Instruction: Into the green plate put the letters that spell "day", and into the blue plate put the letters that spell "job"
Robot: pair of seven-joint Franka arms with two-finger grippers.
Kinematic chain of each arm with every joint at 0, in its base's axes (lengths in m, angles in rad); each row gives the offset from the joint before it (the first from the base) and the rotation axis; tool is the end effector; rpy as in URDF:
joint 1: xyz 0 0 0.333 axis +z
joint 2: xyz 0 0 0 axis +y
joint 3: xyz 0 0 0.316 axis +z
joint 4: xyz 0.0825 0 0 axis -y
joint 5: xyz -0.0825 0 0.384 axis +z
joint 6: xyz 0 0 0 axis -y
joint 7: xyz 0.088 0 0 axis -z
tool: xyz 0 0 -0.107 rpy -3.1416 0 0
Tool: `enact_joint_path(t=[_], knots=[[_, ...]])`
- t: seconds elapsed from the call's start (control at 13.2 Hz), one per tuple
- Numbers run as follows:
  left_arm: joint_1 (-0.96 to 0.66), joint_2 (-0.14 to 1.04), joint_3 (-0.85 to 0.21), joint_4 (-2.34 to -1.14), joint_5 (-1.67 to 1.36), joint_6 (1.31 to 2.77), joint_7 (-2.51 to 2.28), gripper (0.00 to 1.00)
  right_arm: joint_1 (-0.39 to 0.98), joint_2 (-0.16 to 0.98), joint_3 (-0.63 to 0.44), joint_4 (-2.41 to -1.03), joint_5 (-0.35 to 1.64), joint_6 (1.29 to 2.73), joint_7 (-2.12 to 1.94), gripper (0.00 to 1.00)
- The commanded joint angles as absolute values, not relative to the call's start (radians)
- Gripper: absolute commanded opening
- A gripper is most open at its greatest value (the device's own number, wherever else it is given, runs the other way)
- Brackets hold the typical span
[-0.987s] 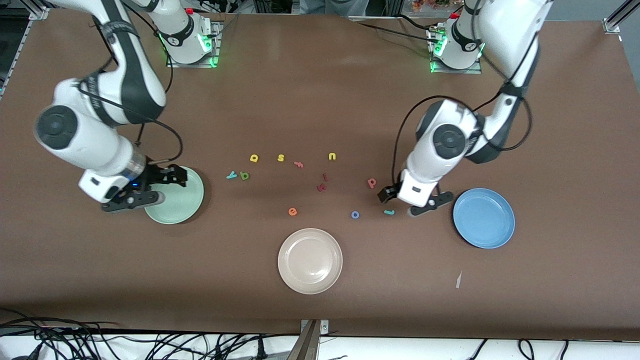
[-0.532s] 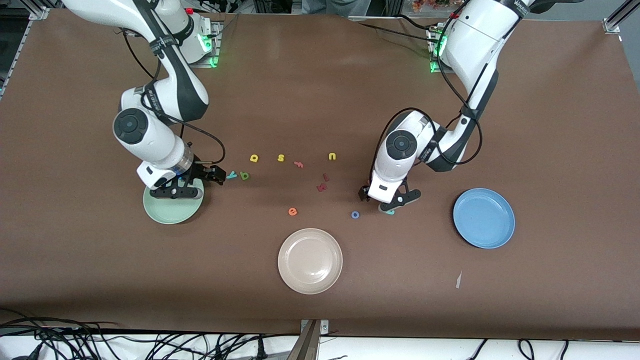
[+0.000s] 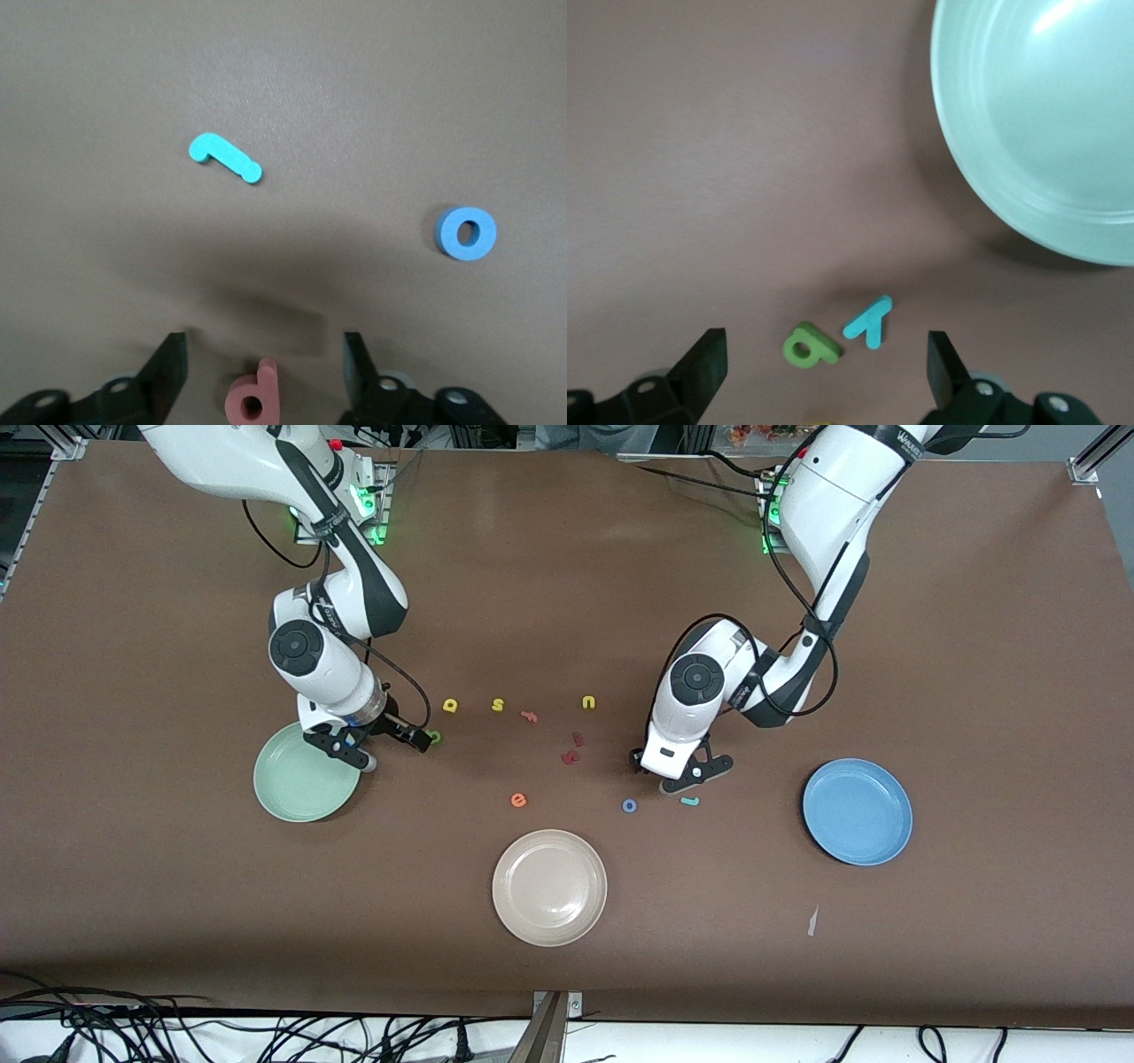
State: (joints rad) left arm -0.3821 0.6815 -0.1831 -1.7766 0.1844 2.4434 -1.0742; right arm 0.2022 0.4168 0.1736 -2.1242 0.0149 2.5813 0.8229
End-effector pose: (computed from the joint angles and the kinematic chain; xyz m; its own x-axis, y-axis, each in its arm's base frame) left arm 0.5600 -0.3446 0.1789 0.9181 0.3964 0.0037 0.3964 -0.9181 -0.0003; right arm 0.5411 0.2127 0.2185 0.8892 -0.4568 -0.0270 -0.4573 -0.8851 -0.0862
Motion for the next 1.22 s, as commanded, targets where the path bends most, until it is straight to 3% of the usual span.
enact_joint_path(t=[0.0,0.76,0.99,1.14], knots=[[-0.384,0.68,-0.192,-1.792,0.193,2.442,-1.089,0.62,0.199,0.437,0.175,-2.164,0.026,2.641,0.848,0.99],[-0.387,0.675,-0.198,-1.836,0.193,2.442,-1.091,0.24,0.209,0.489,0.17,-2.164,0.018,2.68,0.868,0.76],[-0.382,0.678,-0.198,-1.835,0.193,2.433,-1.082,0.18,0.209,0.491,0.169,-2.164,0.017,2.681,0.868,0.69],[-0.365,0.66,-0.198,-1.824,0.195,2.41,-1.072,0.15,0.209,0.495,0.169,-2.164,0.015,2.681,0.867,0.59]])
